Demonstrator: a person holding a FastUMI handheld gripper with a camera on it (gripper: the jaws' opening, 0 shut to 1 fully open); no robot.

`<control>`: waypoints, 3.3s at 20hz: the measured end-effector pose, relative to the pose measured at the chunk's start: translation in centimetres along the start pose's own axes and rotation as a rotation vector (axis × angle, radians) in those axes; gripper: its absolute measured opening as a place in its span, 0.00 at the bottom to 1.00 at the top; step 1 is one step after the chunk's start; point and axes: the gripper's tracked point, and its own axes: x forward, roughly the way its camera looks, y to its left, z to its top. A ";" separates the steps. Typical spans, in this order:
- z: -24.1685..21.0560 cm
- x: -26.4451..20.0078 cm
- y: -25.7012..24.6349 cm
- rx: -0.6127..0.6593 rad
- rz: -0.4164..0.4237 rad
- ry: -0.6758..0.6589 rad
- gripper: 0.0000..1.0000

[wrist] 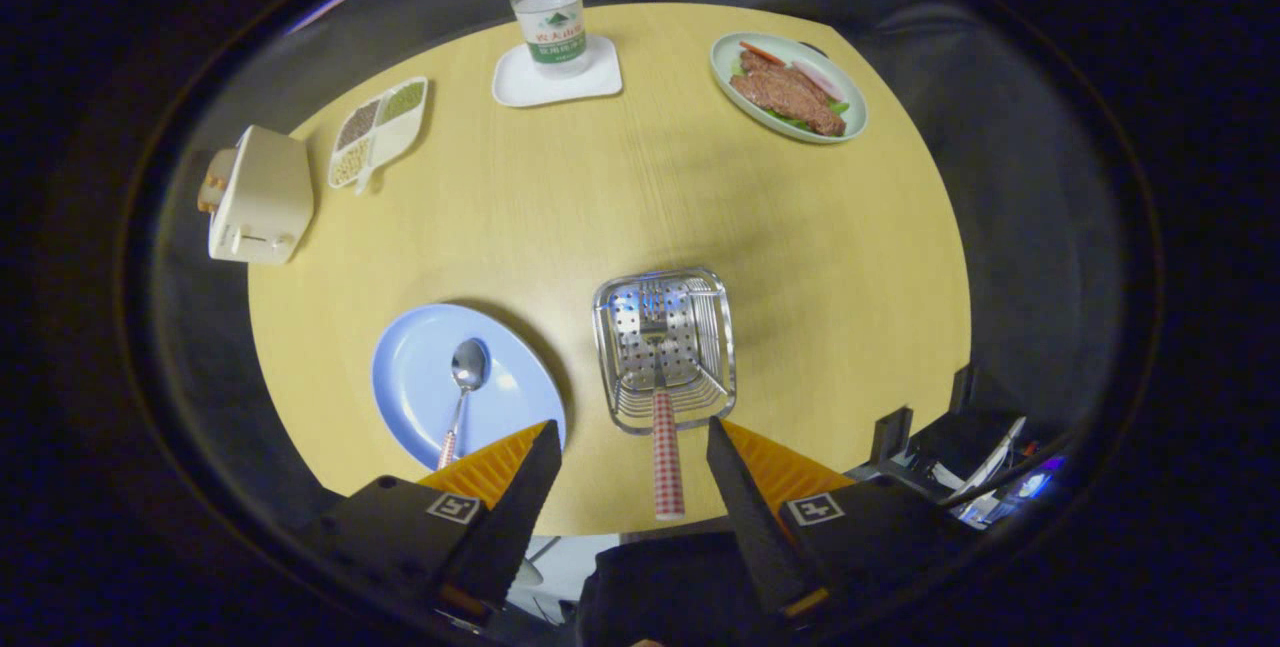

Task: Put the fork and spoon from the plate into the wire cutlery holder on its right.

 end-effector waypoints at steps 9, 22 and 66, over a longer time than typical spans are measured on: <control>-2.3 -5.2 5.0 0.028 0.014 -0.225 0.98; -5.9 -3.0 13.7 0.123 -0.218 -0.665 0.98; -7.7 7.8 16.2 0.167 -0.047 -0.668 0.13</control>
